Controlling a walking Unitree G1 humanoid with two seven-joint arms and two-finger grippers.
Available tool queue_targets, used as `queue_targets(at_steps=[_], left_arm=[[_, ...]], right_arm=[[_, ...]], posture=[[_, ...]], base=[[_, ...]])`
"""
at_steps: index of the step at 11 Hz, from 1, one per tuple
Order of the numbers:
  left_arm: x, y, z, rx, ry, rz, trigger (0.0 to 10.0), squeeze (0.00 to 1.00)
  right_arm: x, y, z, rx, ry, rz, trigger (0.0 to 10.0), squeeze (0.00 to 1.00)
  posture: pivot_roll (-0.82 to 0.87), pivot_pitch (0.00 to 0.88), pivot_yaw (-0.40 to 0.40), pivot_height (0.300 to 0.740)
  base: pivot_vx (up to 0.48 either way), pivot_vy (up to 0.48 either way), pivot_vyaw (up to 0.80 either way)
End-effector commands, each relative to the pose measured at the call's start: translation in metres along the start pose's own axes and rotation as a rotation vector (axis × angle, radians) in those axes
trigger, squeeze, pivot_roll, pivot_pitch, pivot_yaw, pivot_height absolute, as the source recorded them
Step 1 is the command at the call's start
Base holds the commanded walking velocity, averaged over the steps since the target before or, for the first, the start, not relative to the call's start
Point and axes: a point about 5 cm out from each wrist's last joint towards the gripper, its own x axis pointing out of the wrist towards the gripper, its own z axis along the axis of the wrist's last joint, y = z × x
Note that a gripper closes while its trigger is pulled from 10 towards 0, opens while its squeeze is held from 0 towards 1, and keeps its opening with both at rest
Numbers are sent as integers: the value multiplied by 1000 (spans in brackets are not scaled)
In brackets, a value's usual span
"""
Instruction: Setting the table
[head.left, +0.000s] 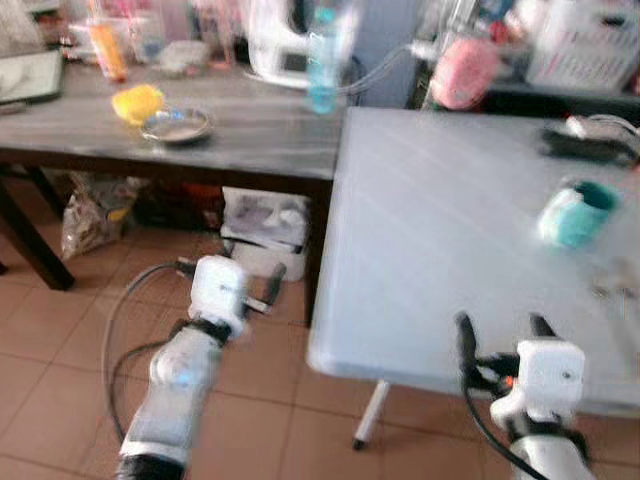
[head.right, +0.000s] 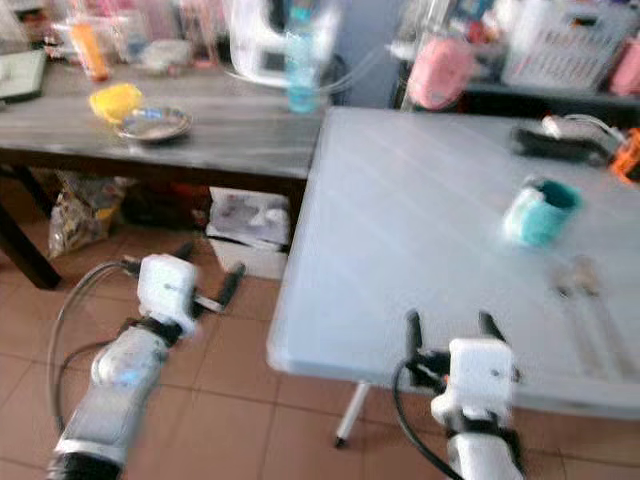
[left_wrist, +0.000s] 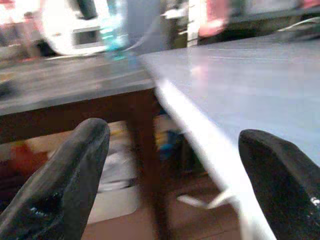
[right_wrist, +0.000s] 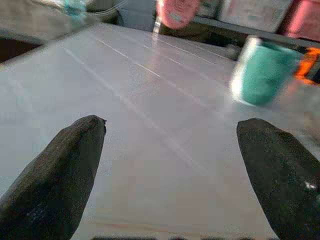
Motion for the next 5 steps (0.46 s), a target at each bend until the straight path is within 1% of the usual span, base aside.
queue_targets(at_steps=[1, 5], left_arm=[[-2, 8, 0, 18, 7, 13, 10000, 0], [-1, 8, -8, 21, 27, 1, 10000, 0]], right_arm=[[1, 2, 6, 9, -21, 0, 10000, 0], [2, 2, 5, 5, -19, -5, 10000, 0]], posture=[[-32, 62, -5, 740], [-32, 65, -1, 740]], base=[[0, -322, 0], [0, -323, 0]])
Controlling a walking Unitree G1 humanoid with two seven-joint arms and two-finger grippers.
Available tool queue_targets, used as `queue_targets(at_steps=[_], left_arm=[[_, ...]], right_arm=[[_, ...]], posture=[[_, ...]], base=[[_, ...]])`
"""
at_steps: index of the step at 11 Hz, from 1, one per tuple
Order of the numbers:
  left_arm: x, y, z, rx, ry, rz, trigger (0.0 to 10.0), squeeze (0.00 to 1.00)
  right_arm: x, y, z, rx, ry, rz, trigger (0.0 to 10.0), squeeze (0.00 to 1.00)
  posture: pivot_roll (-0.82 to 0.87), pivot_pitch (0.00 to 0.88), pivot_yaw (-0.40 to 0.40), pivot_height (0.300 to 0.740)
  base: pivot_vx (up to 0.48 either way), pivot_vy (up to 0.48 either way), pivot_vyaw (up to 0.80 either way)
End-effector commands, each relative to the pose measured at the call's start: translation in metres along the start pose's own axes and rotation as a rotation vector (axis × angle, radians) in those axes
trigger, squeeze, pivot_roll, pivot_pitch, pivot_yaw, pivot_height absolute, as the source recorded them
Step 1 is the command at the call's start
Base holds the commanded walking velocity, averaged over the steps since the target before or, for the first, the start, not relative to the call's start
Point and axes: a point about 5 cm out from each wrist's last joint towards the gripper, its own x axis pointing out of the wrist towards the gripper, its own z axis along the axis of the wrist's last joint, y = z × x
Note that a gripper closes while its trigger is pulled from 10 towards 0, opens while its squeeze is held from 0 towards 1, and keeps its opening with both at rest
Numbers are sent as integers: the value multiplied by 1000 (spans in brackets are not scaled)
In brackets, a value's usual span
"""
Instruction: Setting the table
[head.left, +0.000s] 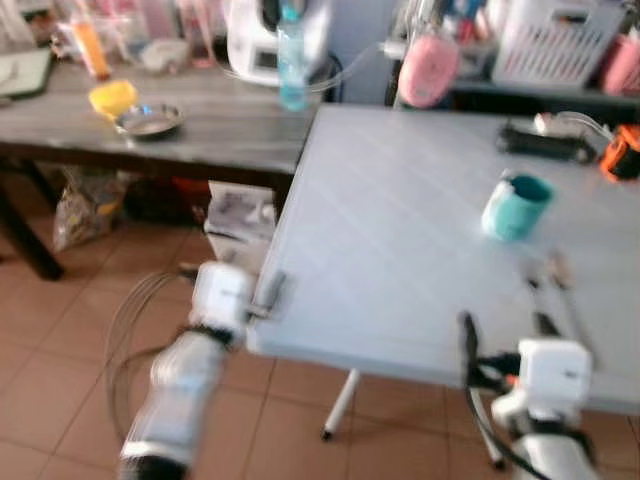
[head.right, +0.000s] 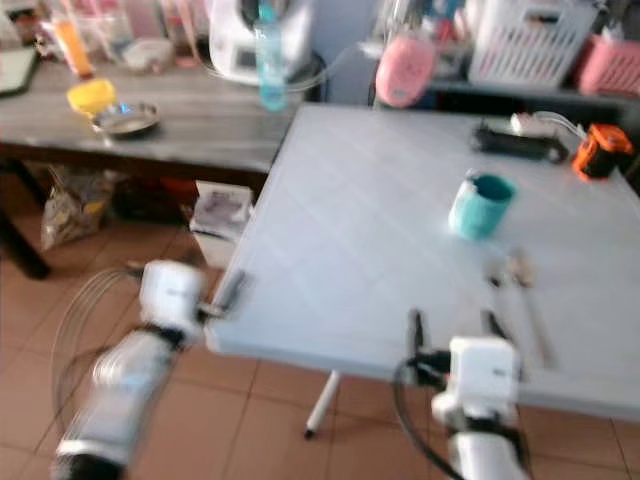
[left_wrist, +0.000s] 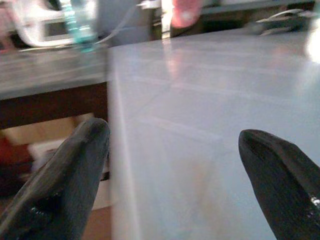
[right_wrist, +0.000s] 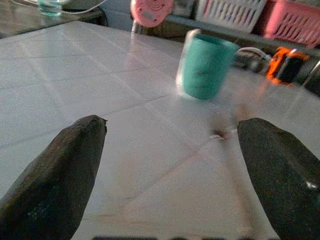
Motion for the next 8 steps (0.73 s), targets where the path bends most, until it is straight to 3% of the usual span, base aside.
queue_targets(at_steps=[1, 3, 8], left_arm=[[-1, 9, 1, 26, -4, 11, 10000, 0], [0, 9, -1, 26, 0, 6, 10000, 0], [2, 6, -6, 23, 5, -11, 10000, 0]], right_arm=[[1, 3, 1, 11, -4, 2, 10000, 0], [1, 4, 1, 12, -2, -2, 10000, 0], [3, 8, 0, 19, 4, -3, 10000, 0]], posture=[[-33, 64, 1, 740], [-33, 64, 1, 740], [-36, 67, 4, 740]], base=[[0, -322, 0], [0, -324, 0], [0, 0, 0]])
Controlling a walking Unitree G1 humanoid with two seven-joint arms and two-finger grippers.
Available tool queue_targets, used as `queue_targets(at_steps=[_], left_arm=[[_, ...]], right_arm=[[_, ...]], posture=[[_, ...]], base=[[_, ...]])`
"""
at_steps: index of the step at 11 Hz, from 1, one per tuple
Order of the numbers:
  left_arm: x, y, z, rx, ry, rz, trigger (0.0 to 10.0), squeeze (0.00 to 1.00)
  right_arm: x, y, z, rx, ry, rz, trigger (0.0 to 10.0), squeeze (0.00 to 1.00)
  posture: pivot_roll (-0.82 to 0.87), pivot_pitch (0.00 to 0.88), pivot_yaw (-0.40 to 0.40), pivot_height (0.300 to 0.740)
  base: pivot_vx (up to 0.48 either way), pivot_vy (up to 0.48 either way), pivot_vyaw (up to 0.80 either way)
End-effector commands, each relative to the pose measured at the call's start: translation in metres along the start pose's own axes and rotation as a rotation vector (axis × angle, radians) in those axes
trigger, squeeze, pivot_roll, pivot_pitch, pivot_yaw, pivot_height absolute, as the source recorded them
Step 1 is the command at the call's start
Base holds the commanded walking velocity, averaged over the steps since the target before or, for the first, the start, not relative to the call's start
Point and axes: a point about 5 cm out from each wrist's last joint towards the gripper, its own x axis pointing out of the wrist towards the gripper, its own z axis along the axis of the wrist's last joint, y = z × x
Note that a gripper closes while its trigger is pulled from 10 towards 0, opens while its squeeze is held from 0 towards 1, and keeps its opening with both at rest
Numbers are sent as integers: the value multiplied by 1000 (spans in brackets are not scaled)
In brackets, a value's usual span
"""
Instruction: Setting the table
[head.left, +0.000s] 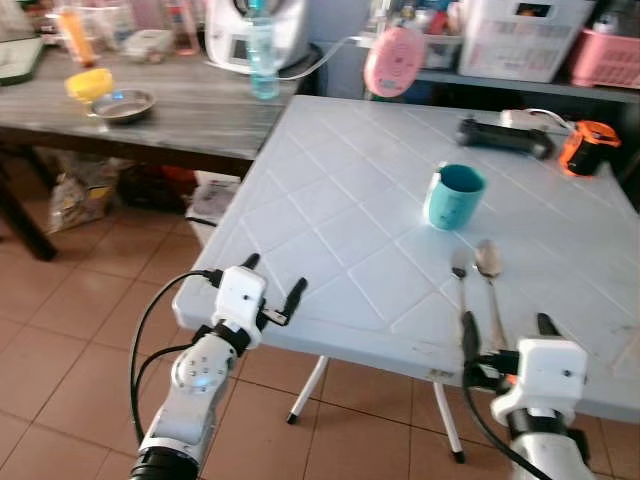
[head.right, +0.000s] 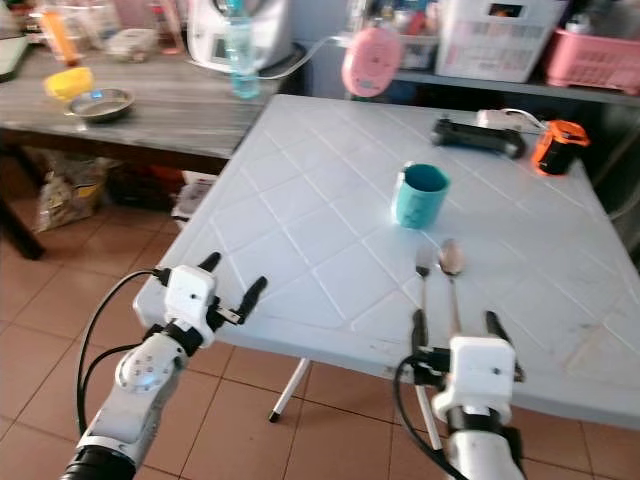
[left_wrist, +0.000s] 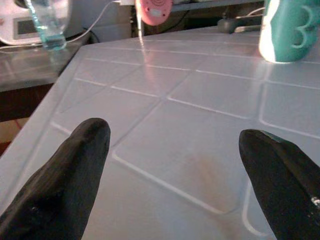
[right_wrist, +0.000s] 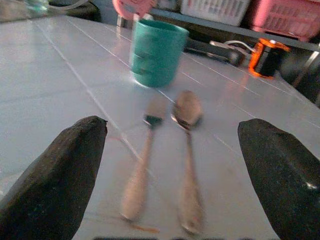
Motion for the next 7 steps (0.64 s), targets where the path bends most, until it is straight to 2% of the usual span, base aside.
queue_targets(at_steps=[1, 2, 5, 7], left_arm=[[1, 0, -2, 1, 5, -19, 10000, 0], [5, -4, 0, 12, -7, -86, 10000, 0], [15, -8, 13, -37, -39, -214, 10000, 0], [17, -26, 20, -71, -69, -329, 10000, 0]], right_arm=[[4, 0, 1, 21, 3, -19, 10000, 0], [9, 2, 2, 24, -1, -16, 10000, 0], [18, 2, 3, 13, 6, -38, 10000, 0], [29, 1, 0, 36, 31, -69, 10000, 0]], posture=[[-37, 67, 5, 740], [-38, 66, 7, 740], [-37, 69, 4, 740], [-46, 72, 6, 740]], base=[[0, 0, 0], [0, 0, 0], [0, 0, 0], [0, 0, 0]])
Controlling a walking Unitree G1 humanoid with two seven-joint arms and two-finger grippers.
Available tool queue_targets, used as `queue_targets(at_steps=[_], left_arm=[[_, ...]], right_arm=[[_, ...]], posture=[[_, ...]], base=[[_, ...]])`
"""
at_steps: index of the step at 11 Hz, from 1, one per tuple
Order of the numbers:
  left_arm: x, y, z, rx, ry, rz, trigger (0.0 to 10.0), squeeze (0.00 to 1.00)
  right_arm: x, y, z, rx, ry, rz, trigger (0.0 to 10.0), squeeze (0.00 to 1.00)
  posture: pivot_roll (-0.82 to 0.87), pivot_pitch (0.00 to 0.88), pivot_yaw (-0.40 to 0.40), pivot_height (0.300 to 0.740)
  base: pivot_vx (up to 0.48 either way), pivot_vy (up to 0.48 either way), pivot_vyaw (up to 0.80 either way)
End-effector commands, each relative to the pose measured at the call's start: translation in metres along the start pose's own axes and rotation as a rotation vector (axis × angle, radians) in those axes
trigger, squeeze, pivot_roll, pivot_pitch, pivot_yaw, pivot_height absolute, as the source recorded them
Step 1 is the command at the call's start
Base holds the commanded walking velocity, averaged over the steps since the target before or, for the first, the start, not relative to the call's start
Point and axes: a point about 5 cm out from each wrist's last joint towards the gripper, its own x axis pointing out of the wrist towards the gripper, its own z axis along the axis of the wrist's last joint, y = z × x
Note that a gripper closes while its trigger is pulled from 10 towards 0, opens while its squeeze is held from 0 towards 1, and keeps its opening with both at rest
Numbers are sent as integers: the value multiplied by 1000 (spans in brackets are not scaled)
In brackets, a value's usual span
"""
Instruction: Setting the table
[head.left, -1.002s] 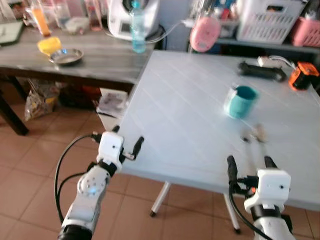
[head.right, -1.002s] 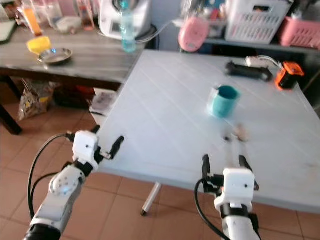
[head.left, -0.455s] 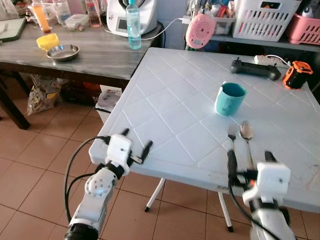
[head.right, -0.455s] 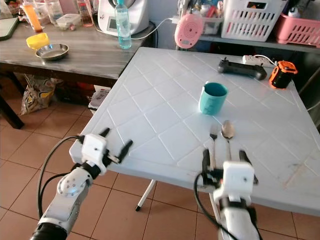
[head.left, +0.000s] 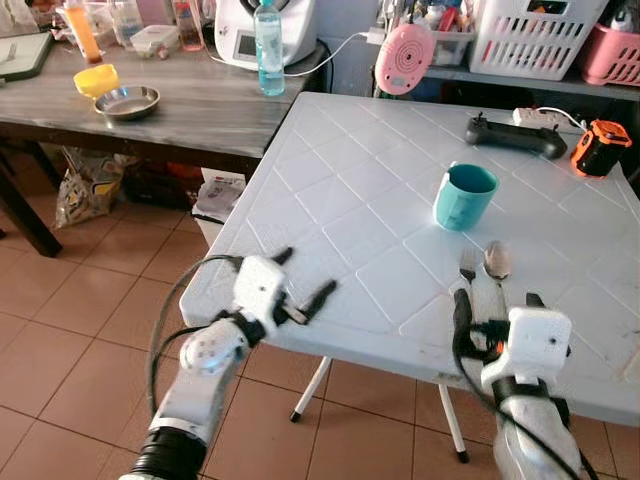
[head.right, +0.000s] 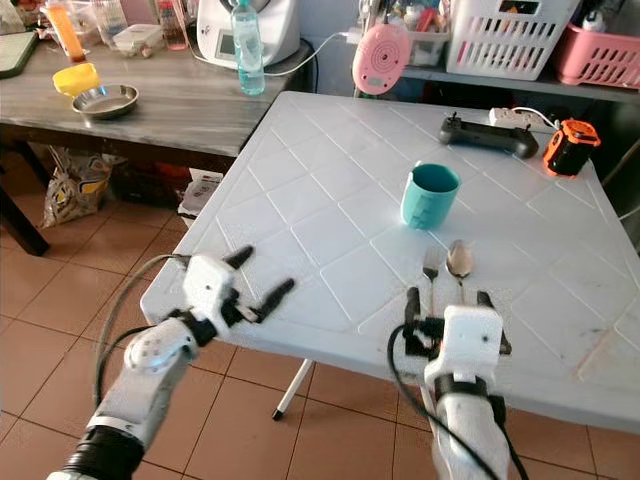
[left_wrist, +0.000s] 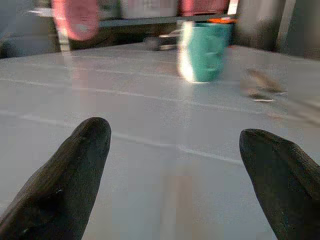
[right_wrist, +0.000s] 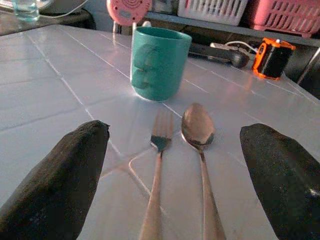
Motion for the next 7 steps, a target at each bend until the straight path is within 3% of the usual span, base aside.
queue_targets(at_steps=[1, 3, 7], left_arm=[[2, -7, 3, 11, -3, -62, 10000, 0], [7, -14, 10, -9, -6, -162, 10000, 0], [12, -16, 15, -17, 4, -243, 10000, 0]], right_arm=[[2, -1, -3, 4, 23, -14, 10000, 0], [16, -5, -6, -20, 45, -72, 10000, 0], [49, 3, -10, 66, 95, -60, 10000, 0]], posture=[[-47, 74, 7, 740], [-41, 80, 4, 740], [-43, 93, 4, 740]], base=[[0, 0, 0], [0, 0, 0], [0, 0, 0]])
